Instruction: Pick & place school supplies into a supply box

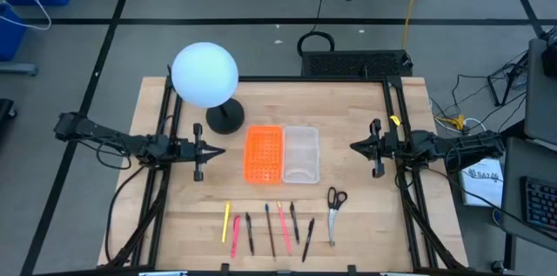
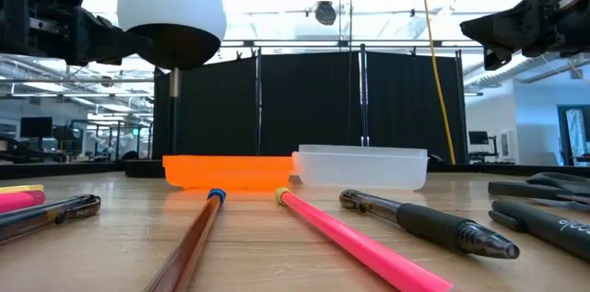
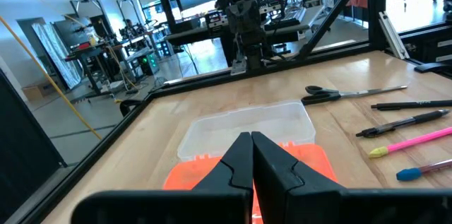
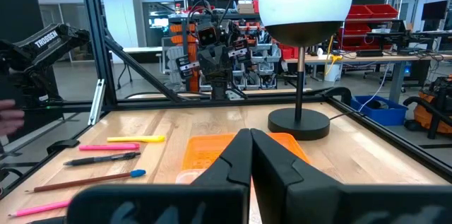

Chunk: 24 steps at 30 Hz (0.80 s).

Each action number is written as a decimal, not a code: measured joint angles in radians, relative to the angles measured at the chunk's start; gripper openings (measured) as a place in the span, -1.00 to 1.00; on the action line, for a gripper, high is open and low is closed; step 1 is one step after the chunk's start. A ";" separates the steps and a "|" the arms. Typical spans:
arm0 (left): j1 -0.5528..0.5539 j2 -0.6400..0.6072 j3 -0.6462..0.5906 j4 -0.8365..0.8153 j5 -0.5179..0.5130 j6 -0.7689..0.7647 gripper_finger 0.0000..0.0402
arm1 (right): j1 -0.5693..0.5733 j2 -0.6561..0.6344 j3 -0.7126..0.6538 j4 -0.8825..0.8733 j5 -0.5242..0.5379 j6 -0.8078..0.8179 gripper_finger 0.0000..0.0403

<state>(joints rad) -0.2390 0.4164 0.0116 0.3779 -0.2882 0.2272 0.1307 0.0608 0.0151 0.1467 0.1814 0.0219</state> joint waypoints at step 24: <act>0.000 0.002 0.000 0.052 0.000 -0.406 -0.96 | 0.000 0.000 0.000 -0.026 0.000 -0.115 -1.00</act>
<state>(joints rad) -0.2386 0.4179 0.0113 0.4294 -0.2882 -0.1790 0.1303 0.0612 0.0151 0.1205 0.1818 -0.0927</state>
